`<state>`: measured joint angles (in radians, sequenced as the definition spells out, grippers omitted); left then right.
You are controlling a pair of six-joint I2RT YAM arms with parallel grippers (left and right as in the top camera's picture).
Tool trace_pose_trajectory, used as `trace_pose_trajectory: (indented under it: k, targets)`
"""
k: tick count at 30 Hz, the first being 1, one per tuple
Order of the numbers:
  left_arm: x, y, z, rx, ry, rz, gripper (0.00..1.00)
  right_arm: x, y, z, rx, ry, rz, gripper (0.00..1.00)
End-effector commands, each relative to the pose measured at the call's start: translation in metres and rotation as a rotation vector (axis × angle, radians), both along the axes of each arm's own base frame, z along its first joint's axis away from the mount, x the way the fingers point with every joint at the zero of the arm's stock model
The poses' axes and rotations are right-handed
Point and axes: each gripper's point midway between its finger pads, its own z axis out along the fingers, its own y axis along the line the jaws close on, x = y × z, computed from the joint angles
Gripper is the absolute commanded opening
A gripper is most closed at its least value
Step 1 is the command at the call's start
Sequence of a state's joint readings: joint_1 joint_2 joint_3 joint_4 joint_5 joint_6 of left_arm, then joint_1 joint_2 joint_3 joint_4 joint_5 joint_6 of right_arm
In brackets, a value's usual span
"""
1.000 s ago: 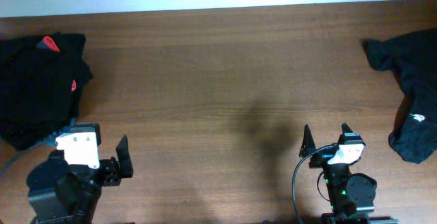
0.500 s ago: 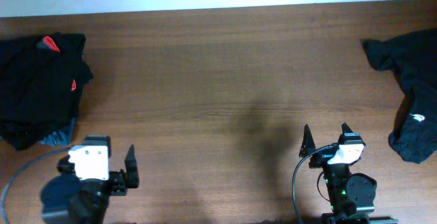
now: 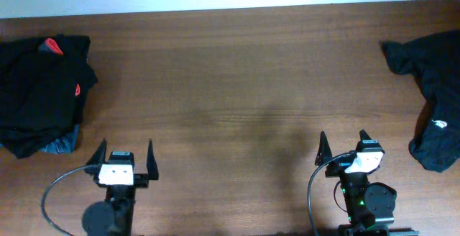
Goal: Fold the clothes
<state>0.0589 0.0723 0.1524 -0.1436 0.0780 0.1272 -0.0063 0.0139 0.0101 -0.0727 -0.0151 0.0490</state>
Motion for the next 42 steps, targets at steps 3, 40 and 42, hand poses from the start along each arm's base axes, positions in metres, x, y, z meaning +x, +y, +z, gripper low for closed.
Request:
trace_pose_trajectory:
  k: [3, 40, 42]
  targets:
    - [0.005, -0.002, -0.022, -0.029, -0.055, -0.008, 0.99, 0.000, -0.003, -0.002, 0.004, 0.002, -0.016, 0.99]
    - [0.004, -0.012, -0.038, -0.031, 0.009, -0.047, 0.99, 0.000, -0.003, -0.002, 0.004, 0.002, -0.016, 0.99]
    - [0.004, -0.012, -0.038, -0.032, 0.009, -0.047, 0.99, 0.000, -0.003, -0.002, 0.004, 0.002, -0.016, 0.99]
